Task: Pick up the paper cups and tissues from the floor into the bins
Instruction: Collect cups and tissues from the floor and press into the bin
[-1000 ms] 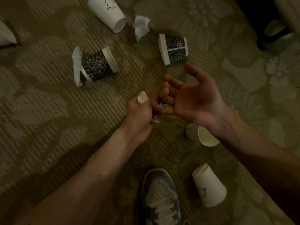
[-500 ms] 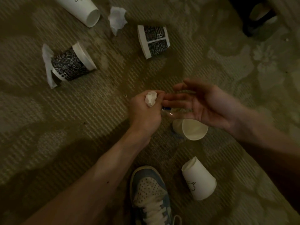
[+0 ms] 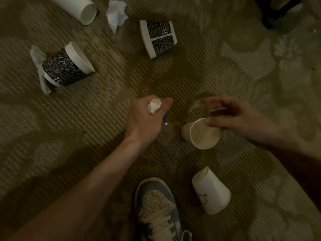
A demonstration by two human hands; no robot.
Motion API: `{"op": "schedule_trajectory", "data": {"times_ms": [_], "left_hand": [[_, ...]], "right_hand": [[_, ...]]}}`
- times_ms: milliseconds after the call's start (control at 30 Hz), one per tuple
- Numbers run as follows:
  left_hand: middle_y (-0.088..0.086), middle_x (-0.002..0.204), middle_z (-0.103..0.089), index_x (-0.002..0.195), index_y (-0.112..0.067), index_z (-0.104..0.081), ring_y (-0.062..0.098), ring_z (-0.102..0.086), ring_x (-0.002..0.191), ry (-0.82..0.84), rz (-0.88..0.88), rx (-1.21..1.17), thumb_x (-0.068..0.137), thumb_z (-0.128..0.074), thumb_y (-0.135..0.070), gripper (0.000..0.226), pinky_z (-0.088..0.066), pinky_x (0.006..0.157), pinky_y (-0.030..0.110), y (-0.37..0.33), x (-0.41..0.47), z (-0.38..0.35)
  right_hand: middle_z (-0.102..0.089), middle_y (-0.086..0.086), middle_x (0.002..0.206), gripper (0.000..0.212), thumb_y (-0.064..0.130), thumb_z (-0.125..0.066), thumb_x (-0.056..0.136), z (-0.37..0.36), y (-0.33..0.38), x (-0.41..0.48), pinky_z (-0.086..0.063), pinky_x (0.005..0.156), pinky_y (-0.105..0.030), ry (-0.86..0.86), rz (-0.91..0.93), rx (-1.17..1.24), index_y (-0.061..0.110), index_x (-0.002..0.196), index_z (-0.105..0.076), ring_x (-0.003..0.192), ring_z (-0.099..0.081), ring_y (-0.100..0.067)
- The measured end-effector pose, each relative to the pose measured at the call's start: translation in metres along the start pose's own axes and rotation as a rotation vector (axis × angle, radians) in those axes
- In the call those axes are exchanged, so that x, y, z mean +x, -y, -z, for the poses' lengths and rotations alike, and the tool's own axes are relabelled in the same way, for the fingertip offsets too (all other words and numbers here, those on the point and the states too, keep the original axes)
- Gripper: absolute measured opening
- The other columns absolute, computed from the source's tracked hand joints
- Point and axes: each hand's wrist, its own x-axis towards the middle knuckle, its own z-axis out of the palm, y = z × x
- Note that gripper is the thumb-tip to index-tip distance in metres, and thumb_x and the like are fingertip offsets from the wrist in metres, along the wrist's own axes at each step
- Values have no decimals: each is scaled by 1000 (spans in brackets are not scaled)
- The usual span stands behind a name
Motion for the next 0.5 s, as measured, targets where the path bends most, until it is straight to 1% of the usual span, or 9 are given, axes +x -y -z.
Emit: {"op": "schedule_trajectory", "data": {"times_ms": [33, 100, 200, 267, 333, 367, 433, 467, 500], "left_hand": [[-3, 52, -41, 60, -3, -50, 7, -38, 48, 32, 4, -10, 93, -67, -30, 45, -33, 45, 16, 2, -4, -4], [-8, 48, -36, 57, -8, -42, 4, -34, 44, 74, 26, -22, 92, -67, -36, 50, -31, 43, 15, 5, -12, -12], [-9, 44, -36, 54, -16, -39, 3, -34, 43, 58, 51, -10, 83, -63, -55, 54, -31, 43, 15, 5, -20, -14], [-10, 44, -35, 54, -16, -38, 4, -34, 44, 54, 39, -3, 79, -55, -63, 56, -30, 44, 15, 2, -21, -12], [-10, 50, -36, 56, -15, -40, 4, -36, 50, 26, -7, 14, 77, -49, -68, 58, -31, 49, 15, 0, -22, -12], [-10, 57, -39, 59, -11, -44, 4, -38, 55, 6, -31, 25, 76, -45, -70, 62, -33, 52, 15, -1, -22, -12], [2, 74, -48, 74, 0, -54, 2, -42, 64, -5, -59, 19, 74, -38, -75, 76, -37, 58, 13, -4, -22, -12], [6, 81, -51, 82, 2, -56, 2, -44, 66, 8, -62, -7, 73, -36, -78, 83, -39, 59, 12, -6, -22, -11], [5, 83, -52, 86, 0, -56, 0, -46, 67, 25, -61, -43, 71, -33, -83, 87, -41, 59, 11, -9, -22, -10]], "right_hand": [[-64, 14, 120, 62, 52, -76, 56, -3, -3, 0, -59, 78, -30, 62, -2, -9, 44, 116, -64, 106, -64, -3], [-68, 14, 119, 52, 43, -73, 66, -9, -10, 0, -59, 78, -30, 146, 0, 10, 40, 118, -64, 106, -66, -6], [-73, 6, 107, 27, 27, -64, 82, -14, -16, 2, -59, 77, -35, 151, -9, 64, 29, 108, -70, 99, -70, -13], [-75, -1, 103, 24, 23, -63, 82, -16, -15, 4, -61, 72, -34, 144, -28, 171, 22, 103, -73, 94, -71, -17], [-75, -6, 98, 22, 22, -65, 76, -19, -9, 7, -60, 66, -31, 142, -78, 351, 19, 95, -77, 88, -73, -19], [-76, -8, 97, 21, 21, -66, 76, -20, -6, 8, -60, 65, -30, 154, -98, 427, 18, 92, -79, 87, -73, -19], [-75, -10, 100, 21, 21, -67, 76, -22, 2, 10, -59, 66, -29, 183, -121, 528, 16, 92, -80, 90, -73, -21], [-75, -12, 101, 23, 23, -68, 75, -23, 5, 11, -59, 66, -28, 190, -133, 570, 15, 93, -80, 91, -73, -22], [-75, -13, 100, 24, 25, -68, 75, -24, 8, 11, -59, 64, -28, 197, -149, 607, 15, 93, -80, 90, -74, -23]]}}
